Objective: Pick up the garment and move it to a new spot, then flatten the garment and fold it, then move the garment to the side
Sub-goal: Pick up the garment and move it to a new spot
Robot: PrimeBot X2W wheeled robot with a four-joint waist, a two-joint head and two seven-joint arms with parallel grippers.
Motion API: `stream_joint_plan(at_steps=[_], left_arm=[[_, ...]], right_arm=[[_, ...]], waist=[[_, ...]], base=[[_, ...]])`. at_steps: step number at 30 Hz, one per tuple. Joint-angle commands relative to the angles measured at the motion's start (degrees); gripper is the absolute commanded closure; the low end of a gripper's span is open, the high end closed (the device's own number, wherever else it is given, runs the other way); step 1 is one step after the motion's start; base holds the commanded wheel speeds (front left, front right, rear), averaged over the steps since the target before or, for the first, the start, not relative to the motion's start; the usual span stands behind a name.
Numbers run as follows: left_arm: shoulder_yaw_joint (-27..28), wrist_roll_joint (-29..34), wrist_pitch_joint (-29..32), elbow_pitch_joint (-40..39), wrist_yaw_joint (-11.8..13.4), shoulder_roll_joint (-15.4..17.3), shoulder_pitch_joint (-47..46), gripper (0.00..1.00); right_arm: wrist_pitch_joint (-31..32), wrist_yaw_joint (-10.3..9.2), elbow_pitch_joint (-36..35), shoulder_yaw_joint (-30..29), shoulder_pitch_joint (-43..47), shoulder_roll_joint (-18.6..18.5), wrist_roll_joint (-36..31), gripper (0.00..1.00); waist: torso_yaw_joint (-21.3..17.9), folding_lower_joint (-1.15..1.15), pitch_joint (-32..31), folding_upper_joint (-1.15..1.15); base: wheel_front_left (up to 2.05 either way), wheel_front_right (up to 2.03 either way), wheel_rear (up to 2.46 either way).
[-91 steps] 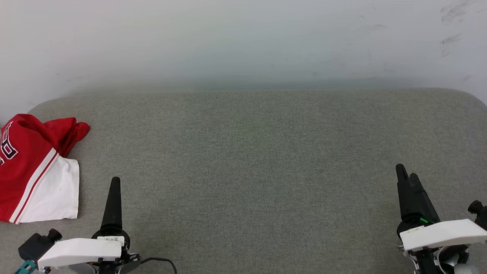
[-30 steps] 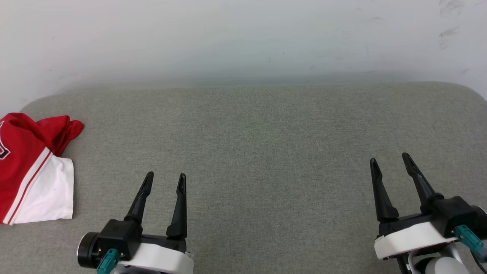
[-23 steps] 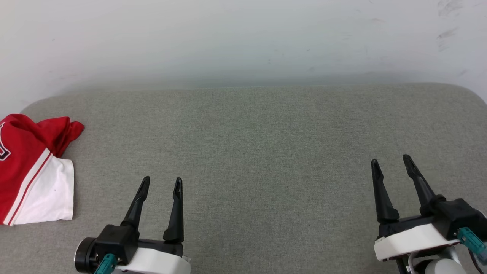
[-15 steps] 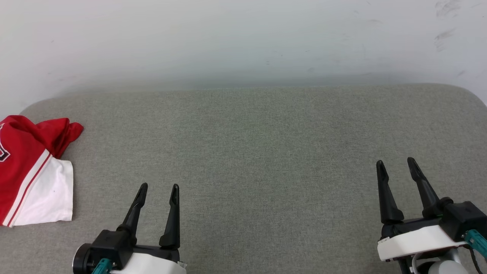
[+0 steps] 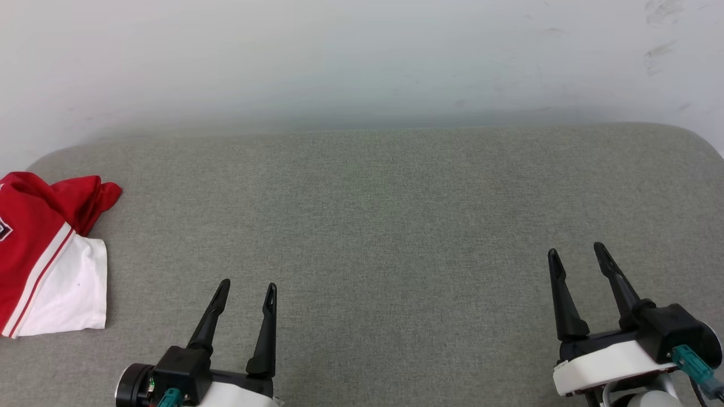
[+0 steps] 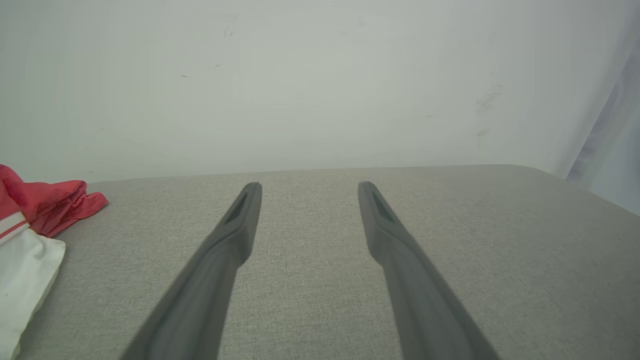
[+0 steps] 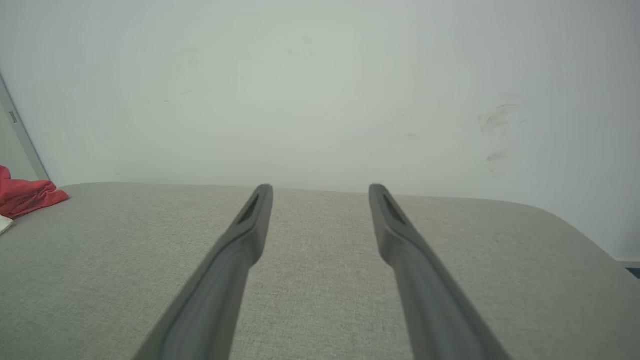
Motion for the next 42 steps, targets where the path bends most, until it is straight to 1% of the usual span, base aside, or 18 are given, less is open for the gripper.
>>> stream_joint_plan(at_steps=[1,5,8,14,21,28,42], left_arm=[[-0.1,0.0,-0.3,0.1,0.3,0.0,-0.1,0.0],[0.0,-1.1,-0.3,0.2,0.4,0.0,-0.3,0.0],[0.2,-0.8,-0.3,0.2,0.7,0.0,-0.4,0.0],[0.0,-1.6,-0.2,0.7,0.6,0.0,-0.5,0.0],[0.3,-1.1,-0.2,1.4,0.7,0.0,-0.5,0.0],[0.9,-0.7,-0.2,1.5,0.6,0.0,-0.4,0.0],[1.4,-0.2,-0.2,1.6,0.3,0.0,0.8,0.0]], right_arm=[[-0.2,-0.04,-0.2,0.1,-0.1,-0.1,-0.7,0.0],[-0.2,-0.04,-0.5,0.1,-0.1,-0.1,-0.7,0.0],[-0.2,-0.04,-0.6,0.0,0.0,-0.1,-0.6,0.0],[-0.2,-0.04,-0.6,0.2,0.2,-0.1,-1.3,0.0],[-0.2,-0.04,-0.5,0.7,0.9,-0.1,-0.9,0.0],[-0.2,-0.04,-0.3,1.8,1.2,-0.1,-0.8,0.0],[-0.2,-0.04,0.1,2.9,1.6,-0.1,0.1,0.0]], waist=[[0.0,0.01,0.0,0.0],[0.1,0.01,0.2,0.0],[0.2,0.01,0.3,0.0],[0.7,0.01,0.2,0.0],[3.1,0.01,-0.2,0.0],[7.0,0.01,-0.2,0.0],[17.1,0.01,-0.2,0.0]], base=[[0.0,0.0,0.0],[0.0,0.0,0.0],[0.0,0.0,0.0],[0.0,0.0,0.0],[0.0,0.0,0.0],[0.0,0.0,0.0],[0.0,0.0,0.0]])
